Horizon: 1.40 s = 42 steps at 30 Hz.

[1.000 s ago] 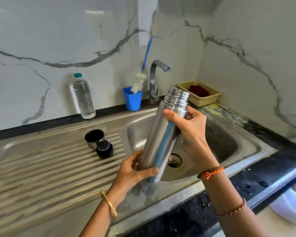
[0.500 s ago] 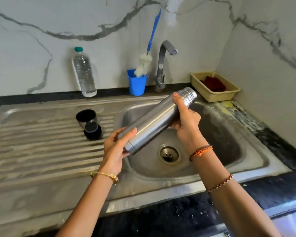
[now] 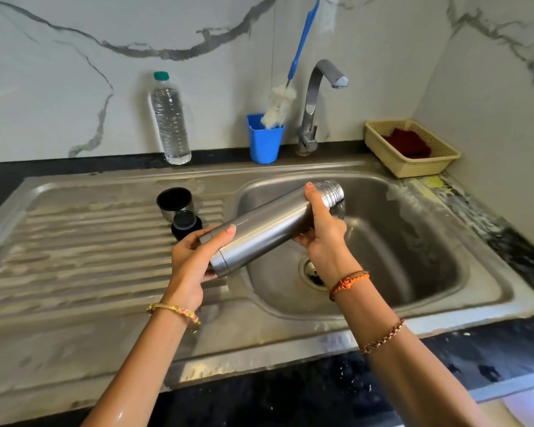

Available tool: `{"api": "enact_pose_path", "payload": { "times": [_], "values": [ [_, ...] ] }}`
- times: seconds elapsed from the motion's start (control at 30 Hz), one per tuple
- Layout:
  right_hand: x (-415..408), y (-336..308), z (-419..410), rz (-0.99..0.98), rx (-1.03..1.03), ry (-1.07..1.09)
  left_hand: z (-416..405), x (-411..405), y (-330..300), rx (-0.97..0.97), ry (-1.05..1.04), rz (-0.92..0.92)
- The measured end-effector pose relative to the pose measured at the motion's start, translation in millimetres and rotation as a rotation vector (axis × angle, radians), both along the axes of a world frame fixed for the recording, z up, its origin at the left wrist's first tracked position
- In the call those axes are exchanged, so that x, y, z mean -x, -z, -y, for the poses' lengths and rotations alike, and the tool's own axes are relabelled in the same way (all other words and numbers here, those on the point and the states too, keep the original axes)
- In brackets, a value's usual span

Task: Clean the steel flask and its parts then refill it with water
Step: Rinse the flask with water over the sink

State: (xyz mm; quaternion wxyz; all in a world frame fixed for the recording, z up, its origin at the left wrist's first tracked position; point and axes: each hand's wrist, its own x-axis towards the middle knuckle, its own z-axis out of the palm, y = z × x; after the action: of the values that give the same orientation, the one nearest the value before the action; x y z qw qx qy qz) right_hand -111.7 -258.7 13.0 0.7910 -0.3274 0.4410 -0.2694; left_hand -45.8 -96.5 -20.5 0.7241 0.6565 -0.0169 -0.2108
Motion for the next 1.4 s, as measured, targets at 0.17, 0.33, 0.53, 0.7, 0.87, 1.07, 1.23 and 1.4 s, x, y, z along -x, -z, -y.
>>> {"api": "enact_pose_path", "payload": {
  "times": [0.17,0.33,0.53,0.7,0.87,1.07,1.23,1.4],
  "values": [
    [-2,5,-1,-0.009,-0.003,0.007,-2,-1,0,0.009,0.024,0.004],
    [-3,5,-4,-0.005,-0.019,0.011,-3,-4,-5,-0.005,0.024,0.025],
    [-1,10,-6,-0.018,-0.046,0.013,-3,-4,-8,-0.023,0.046,0.045],
    [-1,11,-7,-0.015,-0.046,0.029,-3,-3,-12,-0.028,0.053,0.065],
    [1,13,-6,-0.008,-0.060,0.042,-4,-3,-12,-0.052,0.059,0.085],
    [1,13,-3,0.014,-0.072,0.058,-1,-5,-15,-0.061,0.077,0.111],
    [1,16,-2,0.019,-0.107,0.046,0,-7,-16,-0.074,0.085,0.124],
    [-2,23,3,0.035,-0.150,0.050,3,-9,-17,-0.097,0.086,0.132]
  ]
}}
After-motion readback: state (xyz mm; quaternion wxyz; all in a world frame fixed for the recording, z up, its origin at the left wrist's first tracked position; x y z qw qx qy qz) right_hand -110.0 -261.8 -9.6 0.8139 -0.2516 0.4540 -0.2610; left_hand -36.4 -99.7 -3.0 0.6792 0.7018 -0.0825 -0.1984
